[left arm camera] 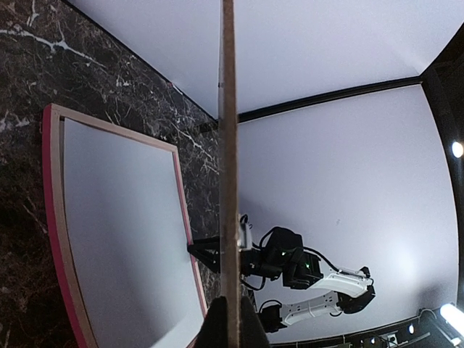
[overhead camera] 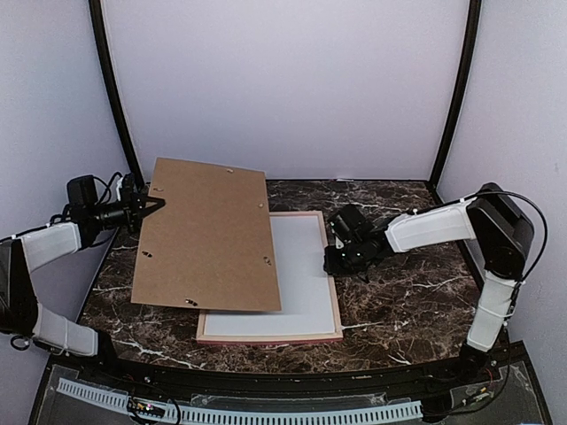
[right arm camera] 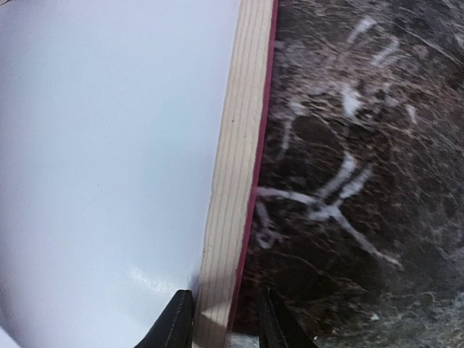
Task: Put the photo into the frame
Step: Move the frame body to the center of the board.
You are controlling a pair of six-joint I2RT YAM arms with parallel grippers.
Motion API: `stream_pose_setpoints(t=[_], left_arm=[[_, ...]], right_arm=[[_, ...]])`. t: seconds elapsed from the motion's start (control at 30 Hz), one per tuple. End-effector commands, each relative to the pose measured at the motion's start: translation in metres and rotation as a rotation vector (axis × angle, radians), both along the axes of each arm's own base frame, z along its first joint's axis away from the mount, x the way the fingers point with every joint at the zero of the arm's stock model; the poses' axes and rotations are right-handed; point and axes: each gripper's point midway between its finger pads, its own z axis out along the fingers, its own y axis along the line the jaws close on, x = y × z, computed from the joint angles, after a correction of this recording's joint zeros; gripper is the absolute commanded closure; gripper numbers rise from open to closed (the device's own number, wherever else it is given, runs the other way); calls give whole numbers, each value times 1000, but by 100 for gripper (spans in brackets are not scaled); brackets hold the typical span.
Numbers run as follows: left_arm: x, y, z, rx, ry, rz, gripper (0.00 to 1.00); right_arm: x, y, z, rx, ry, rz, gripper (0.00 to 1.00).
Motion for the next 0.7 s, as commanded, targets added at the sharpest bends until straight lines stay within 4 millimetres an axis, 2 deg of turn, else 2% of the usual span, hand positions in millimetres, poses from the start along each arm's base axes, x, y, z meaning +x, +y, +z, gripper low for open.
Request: stream_pose_setpoints(t=[0.0, 0.1, 0.2, 0.37, 0.67], left_arm=[[-5, -17, 7, 3, -70, 26, 100], [-12, -29, -5, -19, -38, 29, 100], [-17, -42, -5, -33, -56, 15, 100], [-25, -68, -16, -51, -31, -40, 100], [-26, -101, -39, -120, -7, -108, 100]], right_arm=[[-5, -34, 4, -30, -11, -85, 68], [-11, -48, 4, -26, -12, -114, 68], [-17, -59, 4, -25, -9, -136, 68], [-20, -71, 10, -12, -12, -155, 64], [-16, -67, 61, 97, -79, -134, 41]])
